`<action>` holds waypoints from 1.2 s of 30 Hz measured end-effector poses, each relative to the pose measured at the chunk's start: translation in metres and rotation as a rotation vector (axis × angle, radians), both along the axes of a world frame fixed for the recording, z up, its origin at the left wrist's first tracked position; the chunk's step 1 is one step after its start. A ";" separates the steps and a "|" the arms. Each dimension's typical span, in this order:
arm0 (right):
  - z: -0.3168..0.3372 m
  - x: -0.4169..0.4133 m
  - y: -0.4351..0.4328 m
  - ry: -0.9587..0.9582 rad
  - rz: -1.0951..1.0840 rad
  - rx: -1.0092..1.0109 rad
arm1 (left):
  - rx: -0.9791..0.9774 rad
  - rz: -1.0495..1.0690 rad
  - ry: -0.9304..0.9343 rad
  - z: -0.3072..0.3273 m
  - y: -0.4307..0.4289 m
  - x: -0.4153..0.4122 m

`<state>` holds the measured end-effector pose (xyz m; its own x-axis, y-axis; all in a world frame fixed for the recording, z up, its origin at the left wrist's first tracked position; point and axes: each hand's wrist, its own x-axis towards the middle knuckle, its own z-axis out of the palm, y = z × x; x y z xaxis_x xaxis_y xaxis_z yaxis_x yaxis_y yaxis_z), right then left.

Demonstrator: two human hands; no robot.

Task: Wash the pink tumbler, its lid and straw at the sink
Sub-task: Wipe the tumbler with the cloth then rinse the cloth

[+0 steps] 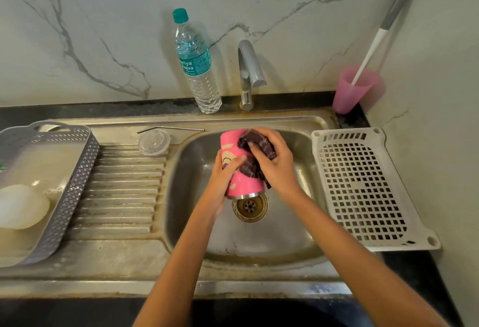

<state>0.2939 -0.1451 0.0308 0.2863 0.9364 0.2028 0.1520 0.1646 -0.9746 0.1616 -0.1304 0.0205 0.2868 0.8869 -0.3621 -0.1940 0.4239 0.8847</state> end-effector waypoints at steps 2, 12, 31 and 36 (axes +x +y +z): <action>0.012 0.005 0.007 0.171 0.006 -0.147 | -0.022 -0.044 -0.074 -0.002 -0.004 -0.003; -0.006 -0.004 -0.022 0.146 0.168 -0.251 | -0.131 0.208 -0.249 -0.008 -0.004 -0.013; -0.015 -0.008 -0.011 0.289 0.237 -0.484 | 0.060 0.336 0.009 -0.010 -0.001 -0.026; -0.022 -0.010 -0.001 0.269 0.231 -0.606 | 0.198 0.518 0.178 -0.007 0.013 -0.070</action>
<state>0.2838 -0.1462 0.0088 0.0336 0.9052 -0.4237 -0.0807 -0.4201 -0.9039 0.0911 -0.1176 0.0131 -0.2525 0.9511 -0.1781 -0.1730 0.1368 0.9754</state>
